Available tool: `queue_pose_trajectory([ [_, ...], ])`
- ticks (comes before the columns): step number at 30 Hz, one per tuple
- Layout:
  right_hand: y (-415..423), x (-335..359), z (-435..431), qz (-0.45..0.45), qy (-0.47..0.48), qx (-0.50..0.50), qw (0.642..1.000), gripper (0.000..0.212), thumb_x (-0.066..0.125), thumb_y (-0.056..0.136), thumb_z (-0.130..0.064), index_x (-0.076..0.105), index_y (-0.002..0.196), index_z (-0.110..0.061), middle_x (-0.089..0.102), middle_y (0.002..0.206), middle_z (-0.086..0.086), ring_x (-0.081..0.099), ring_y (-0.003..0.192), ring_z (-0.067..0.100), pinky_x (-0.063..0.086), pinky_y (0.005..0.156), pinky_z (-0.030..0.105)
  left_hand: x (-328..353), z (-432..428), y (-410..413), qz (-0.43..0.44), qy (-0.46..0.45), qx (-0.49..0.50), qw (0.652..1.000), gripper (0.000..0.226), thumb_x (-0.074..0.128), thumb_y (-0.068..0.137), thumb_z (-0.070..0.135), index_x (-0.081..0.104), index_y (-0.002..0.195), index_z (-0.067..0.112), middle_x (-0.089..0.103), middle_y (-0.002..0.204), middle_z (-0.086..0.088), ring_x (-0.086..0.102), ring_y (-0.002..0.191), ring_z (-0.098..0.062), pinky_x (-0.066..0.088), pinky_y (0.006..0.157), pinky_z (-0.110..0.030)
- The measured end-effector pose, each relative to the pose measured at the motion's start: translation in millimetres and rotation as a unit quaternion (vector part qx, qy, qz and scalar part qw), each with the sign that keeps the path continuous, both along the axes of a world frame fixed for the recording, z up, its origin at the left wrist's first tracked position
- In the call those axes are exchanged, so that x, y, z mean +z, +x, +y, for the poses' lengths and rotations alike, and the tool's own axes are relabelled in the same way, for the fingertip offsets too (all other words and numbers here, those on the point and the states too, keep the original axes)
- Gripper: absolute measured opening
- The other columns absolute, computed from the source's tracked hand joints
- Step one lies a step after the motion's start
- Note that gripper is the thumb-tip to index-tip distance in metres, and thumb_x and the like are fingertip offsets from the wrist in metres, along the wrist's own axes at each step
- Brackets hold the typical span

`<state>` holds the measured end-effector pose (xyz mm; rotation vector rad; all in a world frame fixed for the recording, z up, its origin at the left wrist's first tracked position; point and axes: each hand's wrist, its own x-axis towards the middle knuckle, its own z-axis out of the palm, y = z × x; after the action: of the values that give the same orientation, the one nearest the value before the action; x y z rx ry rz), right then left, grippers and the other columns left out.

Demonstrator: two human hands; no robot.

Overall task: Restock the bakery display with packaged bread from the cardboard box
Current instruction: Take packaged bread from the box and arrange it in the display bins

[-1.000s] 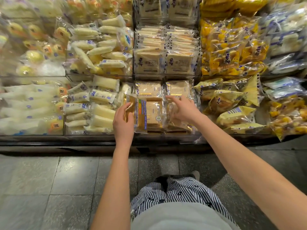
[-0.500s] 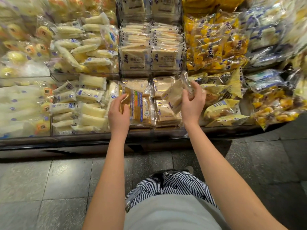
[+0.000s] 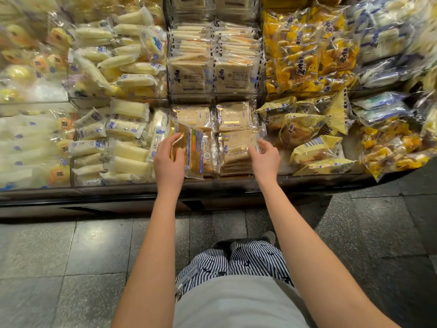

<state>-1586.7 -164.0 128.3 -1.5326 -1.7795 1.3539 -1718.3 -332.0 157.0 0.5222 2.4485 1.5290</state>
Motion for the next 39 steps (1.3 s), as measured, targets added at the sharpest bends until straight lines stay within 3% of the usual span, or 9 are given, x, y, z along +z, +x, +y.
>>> queue_pose_trajectory([
  [5,-7.4,-11.8,-5.5,-0.207,0.142,0.093,0.964,0.046,0.065,0.092,-0.031,0.054,0.137,-0.031,0.018,0.161,0.008,0.006,0.15,0.032,0.004,0.119,0.051,6.0,-3.9,-3.1,0.016,-0.008,-0.023,1.0,0.039,0.048,0.098,0.006,0.059,0.13,0.024,0.055,0.128,0.012,0.049,0.118,0.0,0.04,0.103,-0.021],
  [7,-13.9,-14.9,-6.5,-0.218,0.139,0.166,0.952,0.041,0.062,0.094,-0.035,0.056,0.134,-0.031,0.024,0.16,0.008,0.012,0.149,0.03,0.002,0.119,0.055,8.3,-6.8,-5.6,0.029,-0.014,-0.028,0.999,0.039,0.049,0.097,0.005,0.06,0.129,0.025,0.055,0.127,0.016,0.048,0.119,0.002,0.038,0.104,-0.02],
  [12,-23.5,-14.6,-14.1,-0.229,0.116,0.193,0.947,0.041,0.059,0.096,-0.038,0.054,0.137,-0.035,0.016,0.162,0.013,0.01,0.149,0.033,0.011,0.121,0.052,18.3,-6.7,-14.8,0.032,-0.009,0.003,0.999,0.039,0.05,0.097,0.004,0.062,0.128,0.023,0.055,0.125,0.018,0.049,0.116,0.005,0.036,0.094,-0.005],
  [17,-21.9,-5.2,-3.8,-0.141,0.104,0.111,0.978,0.041,0.055,0.098,-0.032,0.052,0.139,-0.026,0.019,0.159,0.015,0.008,0.149,0.03,0.015,0.12,0.048,29.4,11.7,-34.6,0.143,-0.041,-0.016,0.989,0.042,0.051,0.088,-0.008,0.068,0.118,0.016,0.064,0.124,0.005,0.053,0.115,-0.003,0.042,0.101,-0.019],
  [23,-34.2,14.6,52.7,-0.041,0.092,0.059,0.993,0.036,0.051,0.099,-0.017,0.056,0.134,-0.02,0.044,0.127,0.007,0.041,0.122,0.022,0.031,0.094,0.023,20.2,73.4,-60.4,0.276,-0.113,-0.071,0.952,0.047,0.056,0.077,-0.02,0.073,0.108,0.011,0.07,0.114,-0.005,0.061,0.111,-0.025,0.046,0.096,-0.033],
  [27,-52.0,23.0,73.6,0.008,0.096,0.051,0.994,0.035,0.05,0.1,-0.015,0.057,0.133,-0.018,0.047,0.12,0.005,0.051,0.104,0.016,0.037,0.087,0.022,-7.4,89.2,-62.4,0.226,-0.198,-0.163,0.94,0.041,0.059,0.08,-0.013,0.075,0.104,0.017,0.066,0.127,0.0,0.053,0.125,-0.024,0.034,0.112,-0.049],
  [32,-73.8,13.2,82.2,0.004,0.1,0.075,0.992,0.035,0.047,0.097,-0.004,0.061,0.127,-0.013,0.049,0.114,0.005,0.052,0.098,0.017,0.044,0.092,0.03,-26.7,81.8,-47.9,0.061,-0.208,-0.192,0.957,0.025,0.063,0.088,0.004,0.067,0.084,0.029,0.066,0.126,0.006,0.048,0.133,-0.018,0.013,0.123,-0.047],
  [36,-83.4,2.5,80.1,0.003,0.074,0.098,0.992,0.033,0.047,0.098,-0.004,0.061,0.127,-0.012,0.05,0.117,0.003,0.053,0.107,0.016,0.044,0.096,0.031,-35.8,84.2,-47.4,0.049,-0.18,-0.09,0.978,0.027,0.058,0.094,0.011,0.064,0.119,0.02,0.048,0.144,0.002,0.04,0.136,-0.018,0.035,0.115,-0.05],
  [39,-89.3,-1.6,83.1,0.004,0.075,0.106,0.991,0.031,0.048,0.098,-0.005,0.062,0.125,-0.012,0.053,0.12,0.004,0.054,0.109,0.016,0.044,0.098,0.03,-29.7,96.6,-55.8,0.018,-0.243,-0.109,0.964,0.053,0.058,0.095,0.039,0.041,0.146,0.033,0.021,0.162,0.005,0.016,0.149,-0.019,0.019,0.121,-0.051],
])
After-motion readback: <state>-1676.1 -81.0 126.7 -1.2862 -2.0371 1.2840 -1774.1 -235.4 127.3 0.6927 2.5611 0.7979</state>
